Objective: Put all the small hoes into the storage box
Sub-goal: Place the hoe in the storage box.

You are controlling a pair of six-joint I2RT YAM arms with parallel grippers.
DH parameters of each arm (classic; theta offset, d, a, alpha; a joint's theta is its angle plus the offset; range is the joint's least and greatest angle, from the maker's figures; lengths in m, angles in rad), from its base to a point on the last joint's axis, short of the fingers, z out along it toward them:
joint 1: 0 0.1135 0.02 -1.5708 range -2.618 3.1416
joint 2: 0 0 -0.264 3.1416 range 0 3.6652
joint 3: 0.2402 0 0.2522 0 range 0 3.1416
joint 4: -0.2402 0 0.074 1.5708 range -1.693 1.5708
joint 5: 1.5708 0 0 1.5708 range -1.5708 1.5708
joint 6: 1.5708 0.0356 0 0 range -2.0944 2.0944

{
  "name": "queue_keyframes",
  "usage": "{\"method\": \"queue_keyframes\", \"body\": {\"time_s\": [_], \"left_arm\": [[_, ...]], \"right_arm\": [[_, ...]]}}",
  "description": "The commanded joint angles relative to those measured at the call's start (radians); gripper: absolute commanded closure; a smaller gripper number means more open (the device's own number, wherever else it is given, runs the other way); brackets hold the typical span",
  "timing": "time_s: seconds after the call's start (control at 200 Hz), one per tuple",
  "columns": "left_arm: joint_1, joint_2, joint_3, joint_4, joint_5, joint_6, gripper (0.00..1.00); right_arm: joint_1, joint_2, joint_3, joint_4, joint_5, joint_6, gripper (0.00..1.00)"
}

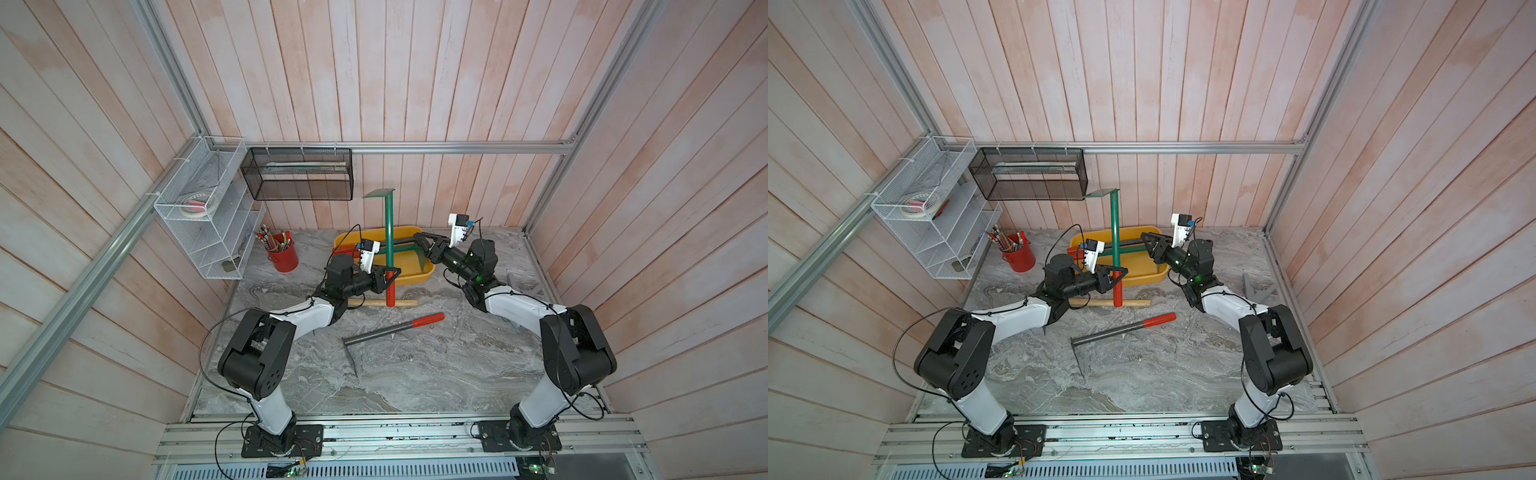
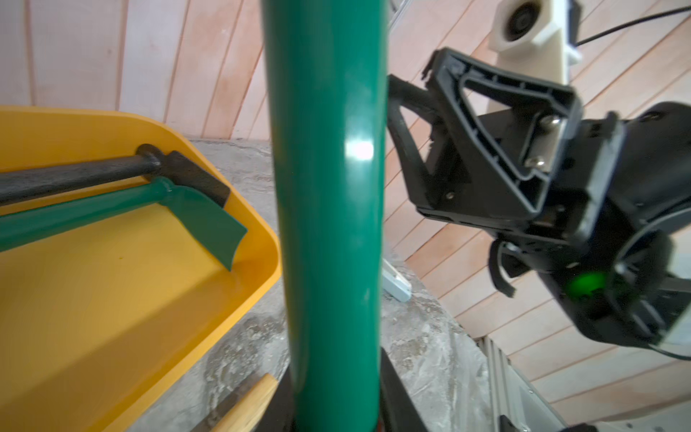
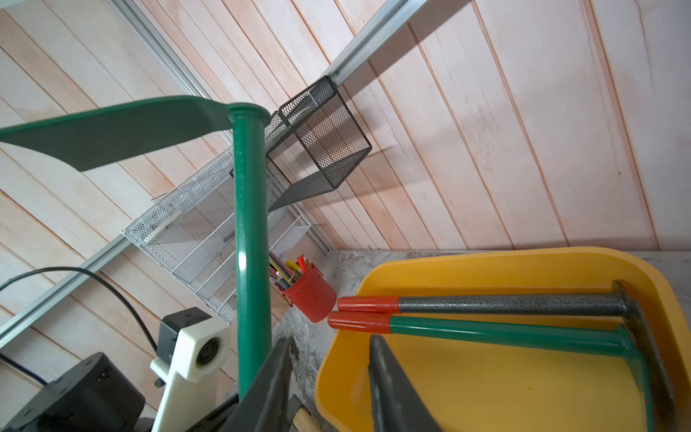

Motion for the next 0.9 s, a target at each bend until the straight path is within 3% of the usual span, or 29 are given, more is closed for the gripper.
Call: {"method": "queue_keyframes", "body": {"time_s": [0.0,0.175,0.325,0.735,0.89], "left_arm": [[-0.002,-0.065,0.092,-0.236,-0.188,0.257,1.0],[-0.003,-0.095,0.147,-0.471,-0.474,0.449,1.0],[-0.003,-0.117,0.156,-0.544,-0.625,0.53,1.0],[-0.043,-0.128,0.138,-0.564,-0.746,0.631,1.0],[-0.061,-0.124,0.143,-0.569,-0.804,0.684,1.0]], "right_arm": [[-0.024,-0.072,0.0,-0.133,0.033,-0.094,0.63],[-0.04,-0.114,0.176,-0.568,0.116,-0.315,0.65],[-0.04,-0.112,0.332,-0.829,0.196,-0.438,0.65],[-0.04,-0.014,0.411,-0.902,0.173,-0.48,0.66],[-0.031,0.09,0.528,-0.99,0.176,-0.536,0.66]]}}
